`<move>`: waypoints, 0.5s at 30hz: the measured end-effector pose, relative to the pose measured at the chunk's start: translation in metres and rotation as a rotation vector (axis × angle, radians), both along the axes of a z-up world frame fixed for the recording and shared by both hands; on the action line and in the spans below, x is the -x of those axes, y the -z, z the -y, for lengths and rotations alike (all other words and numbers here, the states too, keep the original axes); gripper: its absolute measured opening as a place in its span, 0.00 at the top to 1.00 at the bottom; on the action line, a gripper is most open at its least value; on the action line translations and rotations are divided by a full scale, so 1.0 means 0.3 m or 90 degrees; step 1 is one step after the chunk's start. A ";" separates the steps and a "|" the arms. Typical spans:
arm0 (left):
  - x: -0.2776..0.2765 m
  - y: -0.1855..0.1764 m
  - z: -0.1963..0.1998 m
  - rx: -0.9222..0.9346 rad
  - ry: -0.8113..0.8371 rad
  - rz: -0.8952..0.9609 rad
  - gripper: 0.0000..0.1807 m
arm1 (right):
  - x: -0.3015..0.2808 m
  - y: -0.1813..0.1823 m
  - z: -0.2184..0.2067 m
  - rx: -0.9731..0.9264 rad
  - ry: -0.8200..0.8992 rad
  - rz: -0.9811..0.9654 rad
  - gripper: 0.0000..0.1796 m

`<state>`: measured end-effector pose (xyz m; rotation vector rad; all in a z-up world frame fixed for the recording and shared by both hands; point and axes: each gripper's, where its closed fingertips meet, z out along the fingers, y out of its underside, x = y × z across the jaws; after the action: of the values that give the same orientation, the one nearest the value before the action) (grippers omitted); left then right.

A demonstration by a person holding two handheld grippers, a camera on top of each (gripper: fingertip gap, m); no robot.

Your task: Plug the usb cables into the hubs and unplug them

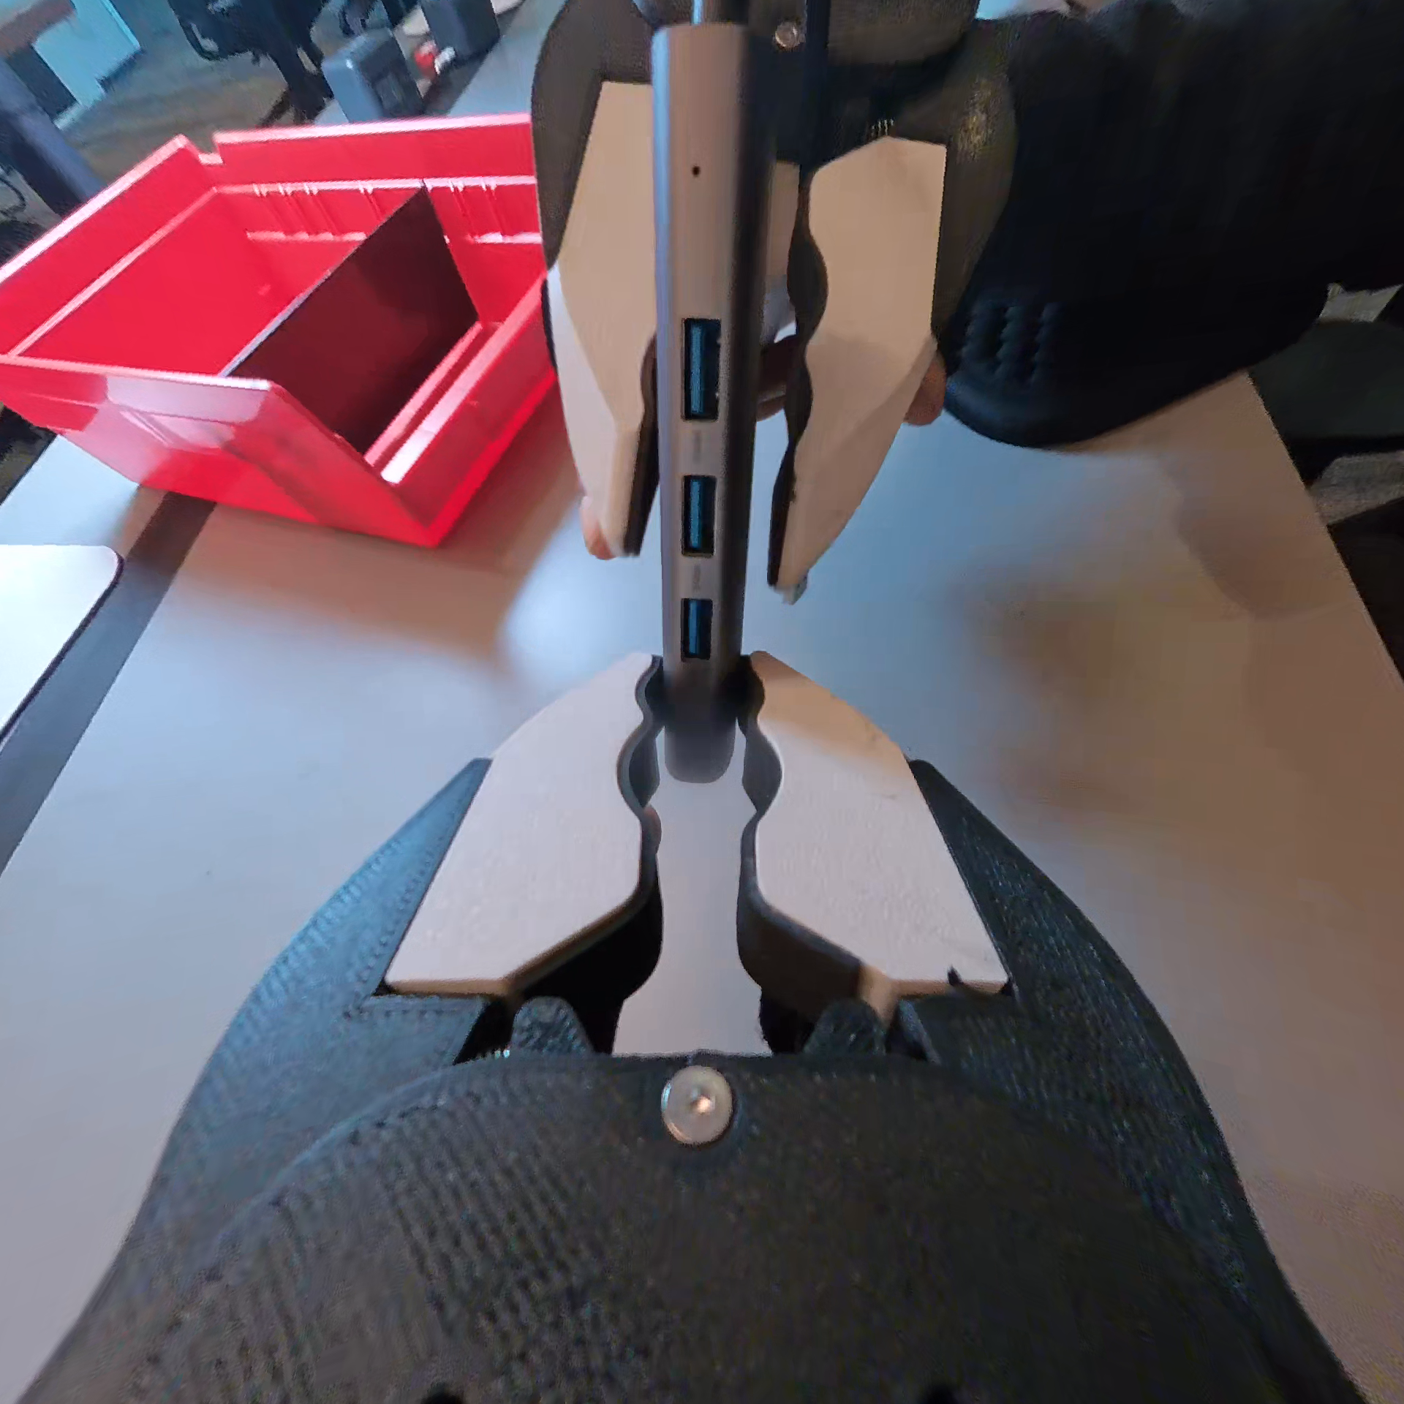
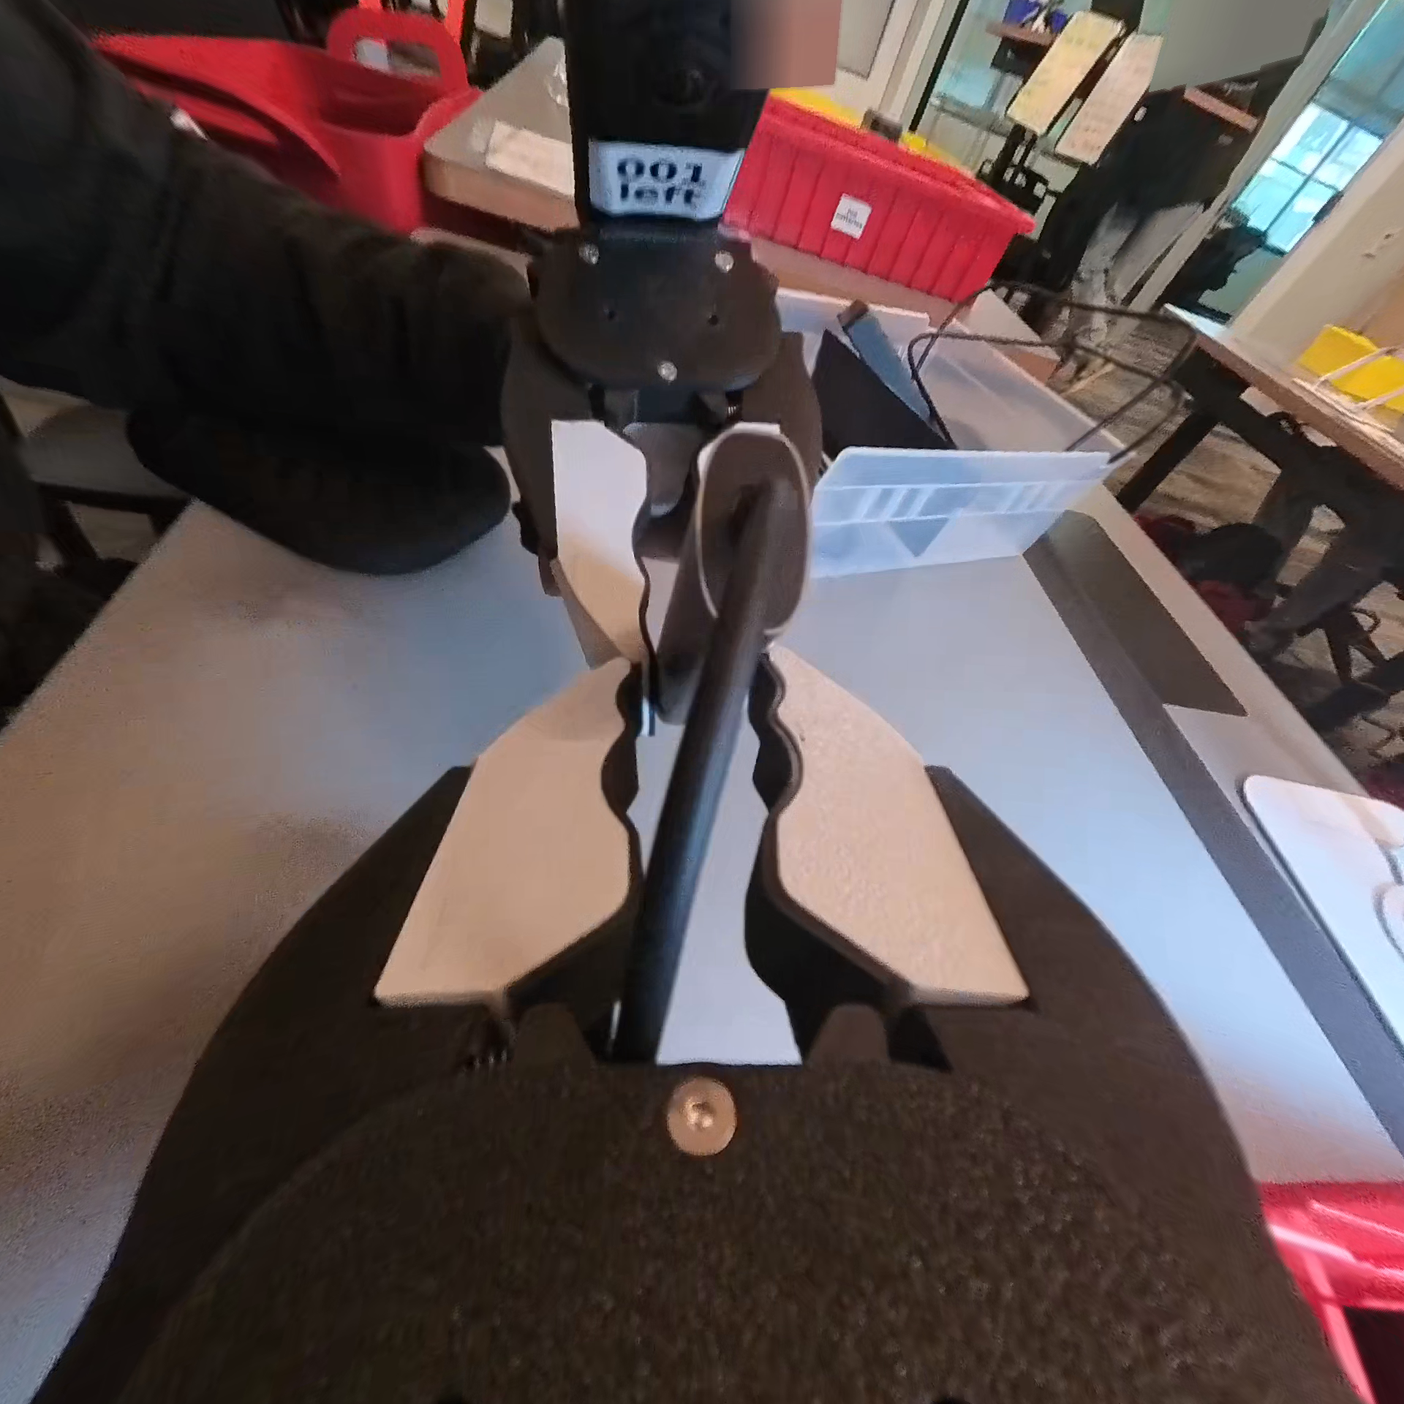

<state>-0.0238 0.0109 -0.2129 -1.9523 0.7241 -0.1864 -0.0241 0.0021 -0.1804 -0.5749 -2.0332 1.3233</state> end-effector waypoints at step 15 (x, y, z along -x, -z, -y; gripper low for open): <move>0.008 0.045 0.013 0.041 0.000 -0.036 0.85 | -0.008 0.047 0.025 -0.026 -0.020 0.026 0.90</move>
<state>-0.0261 0.0071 -0.2262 -2.0254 0.7644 -0.1565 -0.0216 -0.0053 -0.1946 -0.5585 -2.1056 1.2945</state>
